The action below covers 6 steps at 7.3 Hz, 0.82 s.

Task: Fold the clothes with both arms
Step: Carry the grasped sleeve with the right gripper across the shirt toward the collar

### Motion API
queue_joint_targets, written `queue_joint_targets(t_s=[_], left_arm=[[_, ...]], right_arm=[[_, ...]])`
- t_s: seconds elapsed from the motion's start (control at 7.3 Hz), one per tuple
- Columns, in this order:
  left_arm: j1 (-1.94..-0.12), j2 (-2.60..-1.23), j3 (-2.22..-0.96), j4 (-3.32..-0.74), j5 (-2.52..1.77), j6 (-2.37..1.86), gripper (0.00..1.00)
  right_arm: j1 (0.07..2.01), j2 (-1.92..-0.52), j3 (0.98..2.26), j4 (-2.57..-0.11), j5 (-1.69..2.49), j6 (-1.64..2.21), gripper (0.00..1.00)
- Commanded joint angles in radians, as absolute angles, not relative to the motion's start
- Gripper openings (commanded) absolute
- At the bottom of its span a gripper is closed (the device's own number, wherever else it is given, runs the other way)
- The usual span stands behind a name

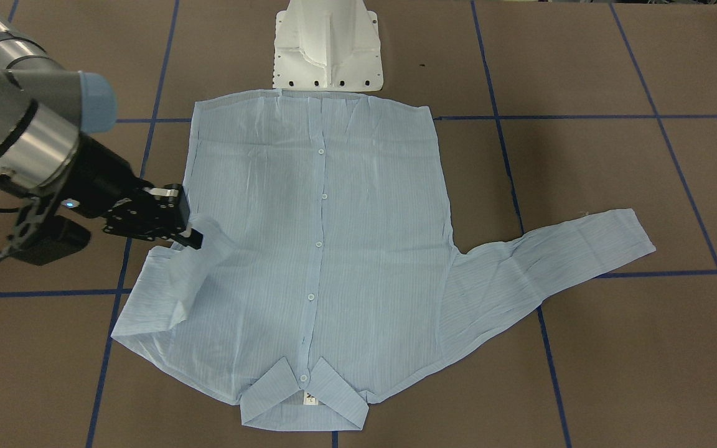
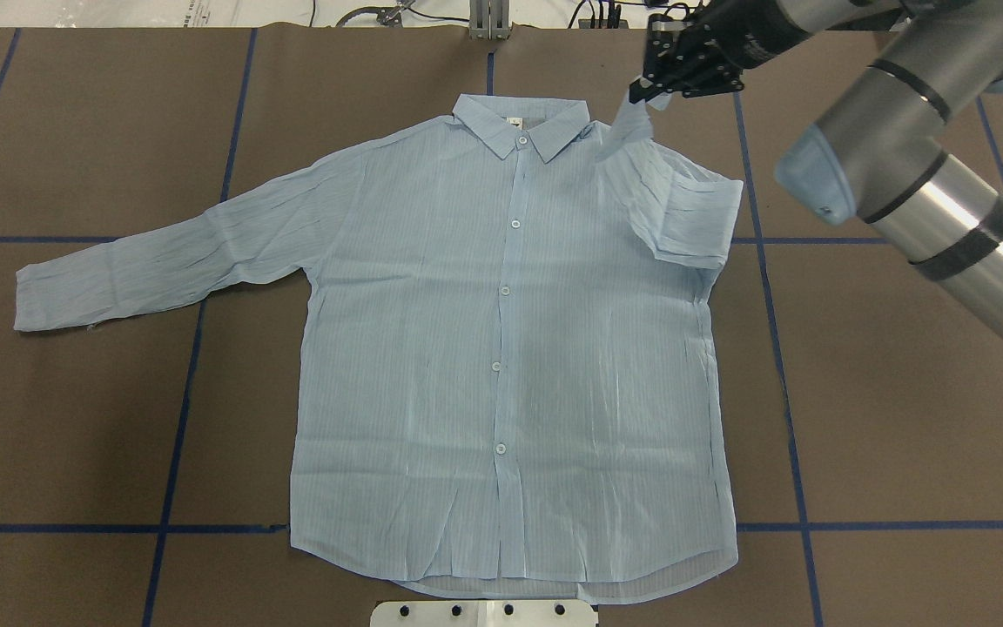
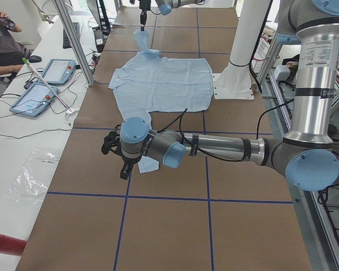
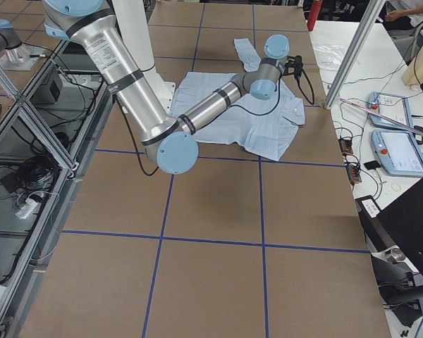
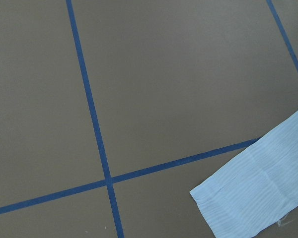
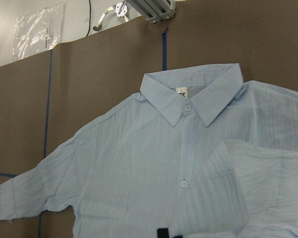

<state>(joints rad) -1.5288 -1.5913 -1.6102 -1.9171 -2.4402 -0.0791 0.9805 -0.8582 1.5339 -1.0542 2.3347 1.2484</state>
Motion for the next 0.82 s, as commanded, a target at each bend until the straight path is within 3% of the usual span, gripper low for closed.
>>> queue_joint_targets(t_s=[0.0,0.27,0.55,0.68], left_arm=[[-1.529,-1.594,-1.594,-1.917,-2.439,-0.078,0.99],[-1.529,-1.598,-1.586,-1.917,-2.441,-0.08,0.99],[-1.529,-1.597,-1.586,-1.917,-2.441,-0.078,0.99],[-1.529,-1.598,-1.585,-1.917,-2.441,-0.078,0.99]], right_arm=[[0.84,-0.648,1.329,-1.104,2.179,1.25,0.0],[0.712,-0.612,1.179,-1.1,2.059,1.23,0.0],[0.698,-0.437,0.926,-1.092,2.043,1.117,0.0],[0.677,-0.404,0.899,-1.006,1.943,1.111,0.99]])
